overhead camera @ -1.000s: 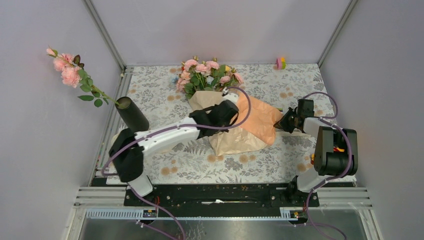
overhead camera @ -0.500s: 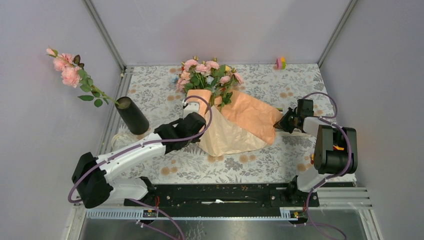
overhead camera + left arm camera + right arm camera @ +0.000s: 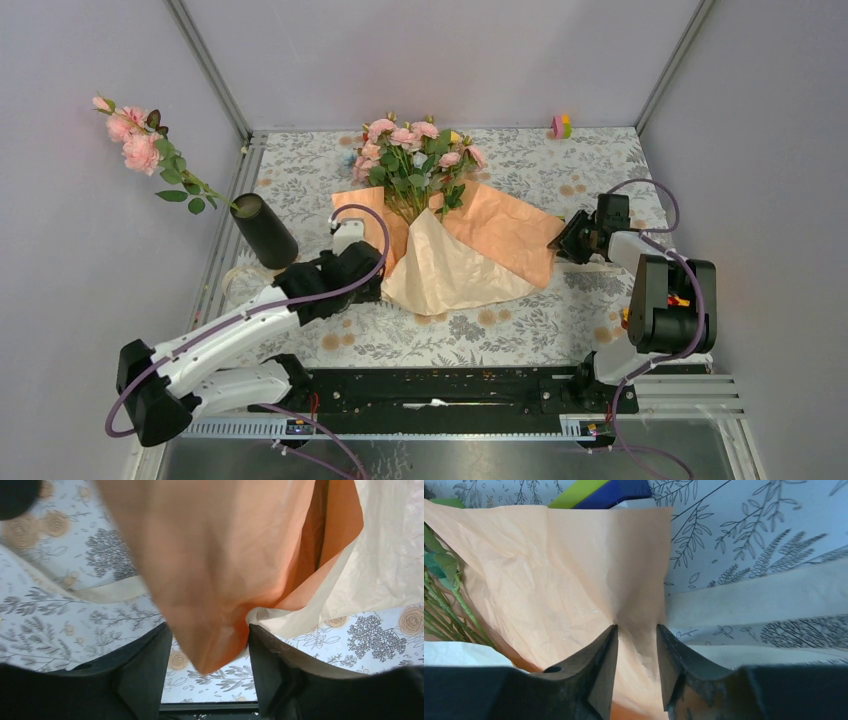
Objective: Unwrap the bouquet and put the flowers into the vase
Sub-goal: Unfold the wrapping paper at the center of the board.
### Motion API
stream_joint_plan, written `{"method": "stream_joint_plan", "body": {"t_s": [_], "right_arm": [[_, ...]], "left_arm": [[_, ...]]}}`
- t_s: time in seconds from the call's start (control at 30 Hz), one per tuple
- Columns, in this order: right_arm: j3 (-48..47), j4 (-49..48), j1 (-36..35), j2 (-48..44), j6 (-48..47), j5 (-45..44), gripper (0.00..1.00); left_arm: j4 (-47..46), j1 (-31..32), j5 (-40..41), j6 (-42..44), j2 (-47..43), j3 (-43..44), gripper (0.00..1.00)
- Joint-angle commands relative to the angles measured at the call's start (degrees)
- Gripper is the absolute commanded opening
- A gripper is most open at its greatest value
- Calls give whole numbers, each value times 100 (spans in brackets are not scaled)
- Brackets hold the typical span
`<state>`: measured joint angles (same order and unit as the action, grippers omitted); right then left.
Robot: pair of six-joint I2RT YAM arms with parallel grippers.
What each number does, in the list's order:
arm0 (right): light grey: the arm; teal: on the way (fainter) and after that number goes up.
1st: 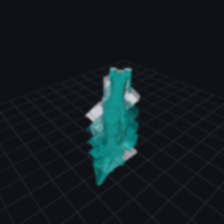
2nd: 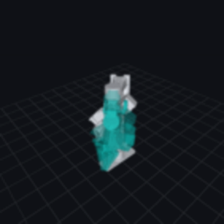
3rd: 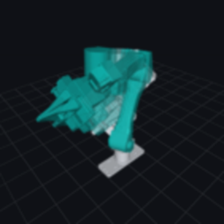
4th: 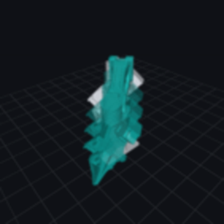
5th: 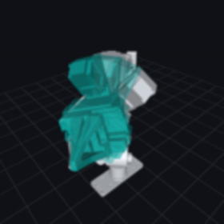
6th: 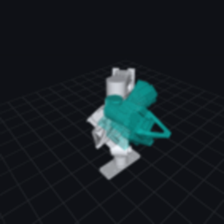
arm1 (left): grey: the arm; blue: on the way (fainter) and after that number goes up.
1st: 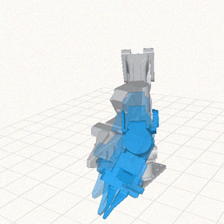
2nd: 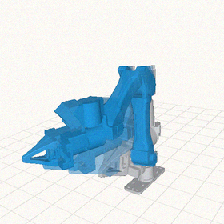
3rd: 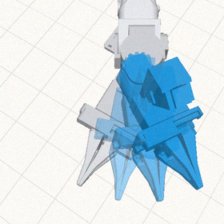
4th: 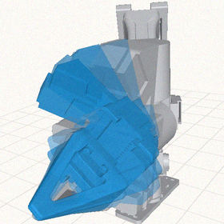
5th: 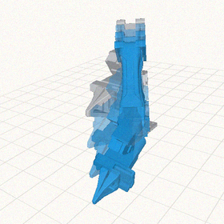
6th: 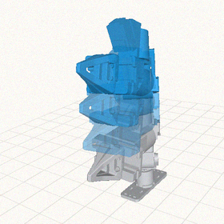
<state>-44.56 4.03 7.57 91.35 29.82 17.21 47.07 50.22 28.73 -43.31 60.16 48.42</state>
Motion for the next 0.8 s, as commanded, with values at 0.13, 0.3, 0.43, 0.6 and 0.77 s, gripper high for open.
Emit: {"method": "stream_joint_plan", "body": {"t_s": [0.13,0.3,0.43,0.6,0.77], "right_arm": [[-443,957,25,-1058,-434,-1016,62],[-478,1291,8,-1857,-505,-1061,67],[-435,1461,-131,-2427,-539,-904,64],[-411,1567,-1246,-2770,-437,-845,57],[-150,1072,-2423,-2584,155,-647,51]], "left_arm": [[637,-60,531,398,-789,1066,72],[-414,-60,-334,1093,-674,1535,76],[-1546,-58,-1528,1317,-285,1615,77],[-2560,-52,-3029,1174,572,1701,77],[-3132,-15,-3868,1038,1474,1704,76]]}}
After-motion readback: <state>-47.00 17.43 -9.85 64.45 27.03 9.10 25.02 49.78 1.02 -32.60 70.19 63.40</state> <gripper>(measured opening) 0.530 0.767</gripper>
